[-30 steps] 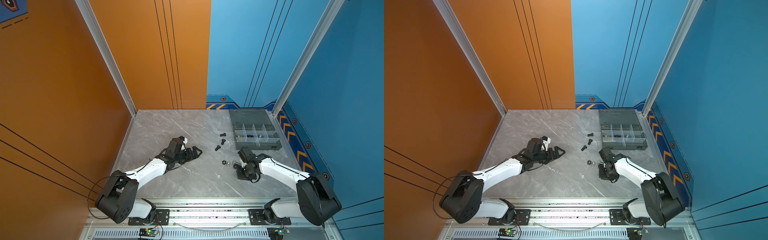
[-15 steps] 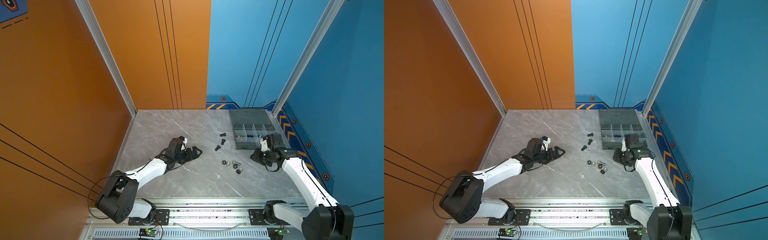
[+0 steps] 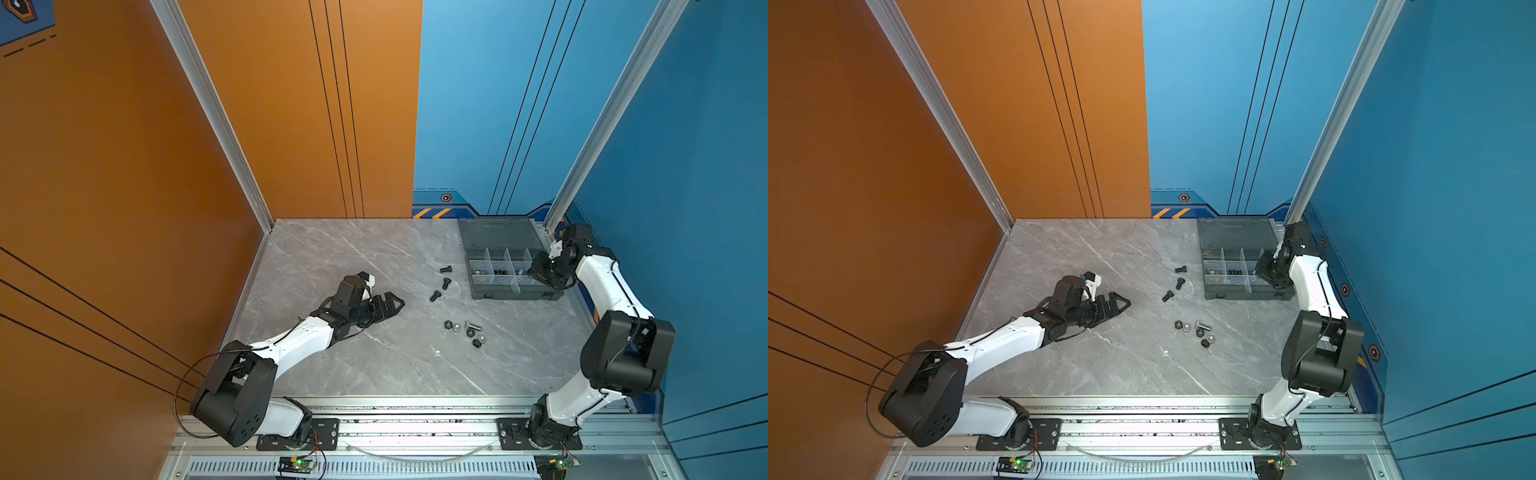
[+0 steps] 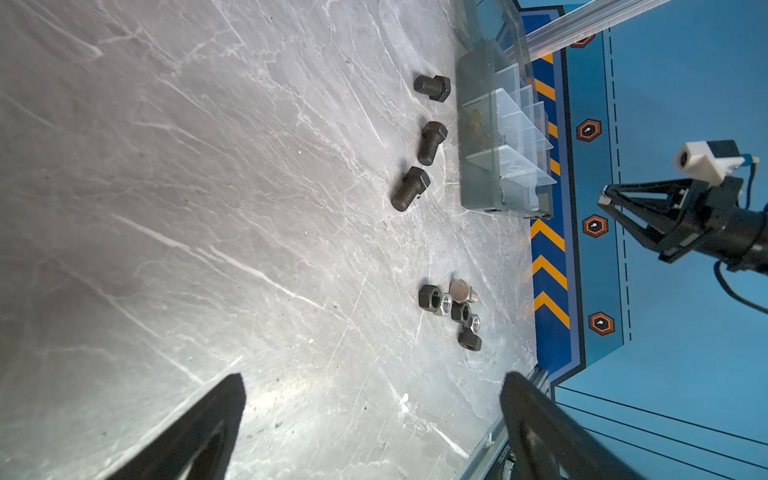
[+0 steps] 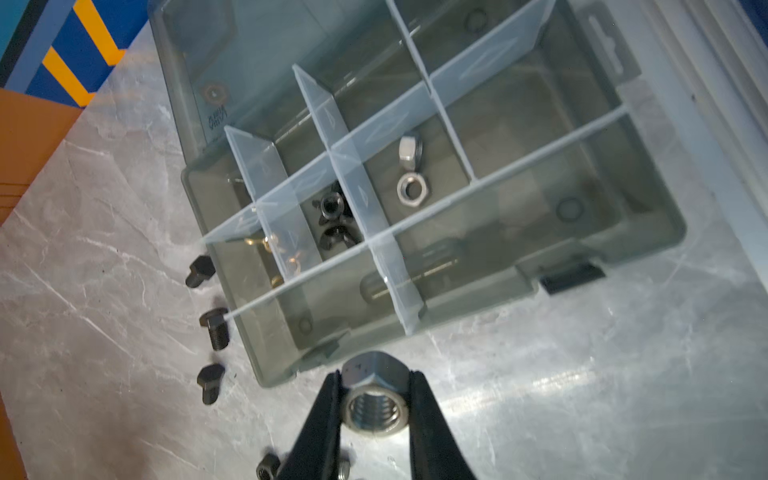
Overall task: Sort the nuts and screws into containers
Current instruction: 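Lift the silver hex nut and carry it over the organizer box, then open the right gripper to drop the hex nut into a compartment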
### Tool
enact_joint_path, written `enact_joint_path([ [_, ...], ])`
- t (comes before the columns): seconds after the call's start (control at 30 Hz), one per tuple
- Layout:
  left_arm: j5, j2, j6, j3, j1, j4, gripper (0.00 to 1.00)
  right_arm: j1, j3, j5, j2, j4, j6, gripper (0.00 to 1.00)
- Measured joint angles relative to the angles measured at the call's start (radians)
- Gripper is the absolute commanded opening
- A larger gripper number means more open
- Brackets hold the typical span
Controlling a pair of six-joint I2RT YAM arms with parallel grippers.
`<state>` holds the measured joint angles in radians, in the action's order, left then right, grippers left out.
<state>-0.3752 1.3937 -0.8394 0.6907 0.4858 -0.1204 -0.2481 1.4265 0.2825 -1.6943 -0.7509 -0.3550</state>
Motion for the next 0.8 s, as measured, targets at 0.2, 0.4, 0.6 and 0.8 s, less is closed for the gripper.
enact_joint_path([
  [0.2, 0.000, 0.000, -0.003, 0.000, 0.000, -0.010, 0.98, -0.005, 0.220, -0.001, -0.208, 0.004, -0.005, 0.03],
  [0.4, 0.000, 0.000, -0.007, 0.000, 0.000, -0.011, 0.98, -0.008, 0.363, -0.002, -0.359, -0.001, -0.011, 0.04],
  [0.6, 0.000, 0.000, -0.007, 0.000, 0.000, -0.011, 0.98, -0.008, 0.378, -0.001, -0.423, -0.006, -0.011, 0.08],
  [0.8, 0.000, 0.000, -0.007, 0.000, 0.000, -0.011, 0.98, -0.008, 0.377, -0.002, -0.443, -0.019, -0.011, 0.17],
])
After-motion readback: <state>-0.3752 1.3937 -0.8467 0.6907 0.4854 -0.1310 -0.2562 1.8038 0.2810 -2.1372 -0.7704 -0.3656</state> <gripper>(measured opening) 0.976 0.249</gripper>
